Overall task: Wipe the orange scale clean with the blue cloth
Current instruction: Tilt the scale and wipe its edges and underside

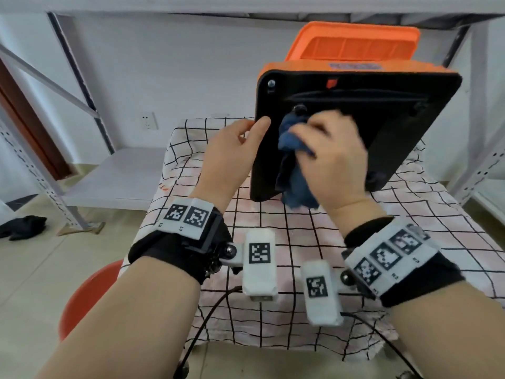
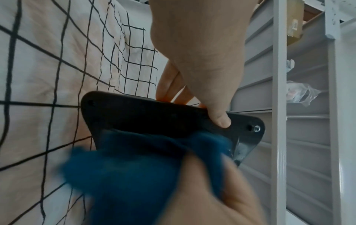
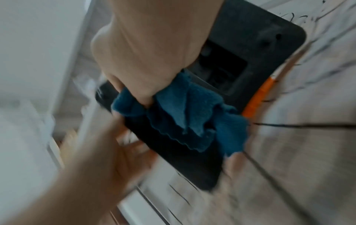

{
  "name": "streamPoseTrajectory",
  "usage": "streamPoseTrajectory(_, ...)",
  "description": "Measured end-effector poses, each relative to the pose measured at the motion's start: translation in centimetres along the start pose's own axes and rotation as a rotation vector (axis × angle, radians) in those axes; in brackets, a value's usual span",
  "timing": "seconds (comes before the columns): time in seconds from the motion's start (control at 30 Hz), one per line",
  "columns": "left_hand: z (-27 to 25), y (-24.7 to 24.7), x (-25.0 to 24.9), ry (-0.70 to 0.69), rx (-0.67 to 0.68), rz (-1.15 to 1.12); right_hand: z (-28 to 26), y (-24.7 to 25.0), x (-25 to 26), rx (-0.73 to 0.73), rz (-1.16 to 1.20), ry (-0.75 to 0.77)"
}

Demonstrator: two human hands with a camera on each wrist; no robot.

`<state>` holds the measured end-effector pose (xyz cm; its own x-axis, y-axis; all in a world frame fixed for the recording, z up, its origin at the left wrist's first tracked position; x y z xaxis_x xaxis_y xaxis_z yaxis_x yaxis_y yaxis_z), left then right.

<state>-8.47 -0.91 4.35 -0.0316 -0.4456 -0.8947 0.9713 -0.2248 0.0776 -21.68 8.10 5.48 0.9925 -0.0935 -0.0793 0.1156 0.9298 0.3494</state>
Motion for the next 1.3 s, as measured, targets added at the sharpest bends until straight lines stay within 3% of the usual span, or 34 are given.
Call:
streamPoseTrajectory(0.1,-0.1,-0.1,-0.1,-0.008,-0.02,0.035,0.3,-0.3,-2.0,-0.041,0.021,-0.121)
streamPoseTrajectory(0.27,-0.3,0.0,-0.2,-0.026,-0.083,0.089,-5.1,-3.5,-3.5,0.331,0.088,-0.11)
streamPoseTrajectory(0.33,-0.3,-0.3,0.0,-0.022,-0.09,0.072,-5.0,-3.7,-3.7,0.397,0.061,-0.098)
streamPoseTrajectory(0.43,-0.2,-0.8,0.5,-0.011,-0.102,0.033,-2.7,-2.6,-3.8,0.311,0.077,-0.132)
streamPoseTrajectory(0.6,-0.5,-1.1,1.2,-0.026,-0.095,-0.029,1.3,-0.4,-4.7,-0.027,0.183,-0.313)
streamPoseTrajectory(0.8,-0.5,-1.2,1.4,0.024,-0.061,-0.075,-0.2,-1.2,-4.0,-0.088,0.267,-0.351)
streamPoseTrajectory(0.87,-0.4,-1.1,1.3,0.037,-0.057,-0.109,-1.9,-2.1,-3.6,0.023,0.273,-0.298)
streamPoseTrajectory(0.97,-0.2,-1.1,1.3,0.061,-0.035,-0.16,-5.9,-4.3,-2.0,0.373,0.146,-0.118)
streamPoseTrajectory(1.03,-0.1,-0.9,1.4,0.076,-0.026,-0.211,-6.6,-5.0,-1.6,0.529,0.12,-0.109)
streamPoseTrajectory(1.1,0.0,-0.6,1.3,0.081,-0.029,-0.238,-5.4,-4.7,-1.3,0.574,0.138,-0.129)
streamPoseTrajectory(1.2,0.1,-0.5,0.8,0.085,-0.029,-0.217,-3.5,-3.8,0.1,0.504,0.235,-0.137)
streamPoseTrajectory(1.3,0.0,-0.6,0.6,0.083,-0.02,-0.212,-4.3,-4.6,2.5,0.677,0.201,-0.054)
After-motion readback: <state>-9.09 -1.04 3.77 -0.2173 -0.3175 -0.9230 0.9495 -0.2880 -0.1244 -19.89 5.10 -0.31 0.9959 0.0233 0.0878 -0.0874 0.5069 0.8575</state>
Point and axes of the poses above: each hand's wrist, its own z-axis towards the middle knuckle, its own y-axis out of the back of the hand, x = y × z, the point moved 5 cm from there along z, towards the middle knuckle, and after that the axes turned 15 degrees about -z, right-handed, at the moved point
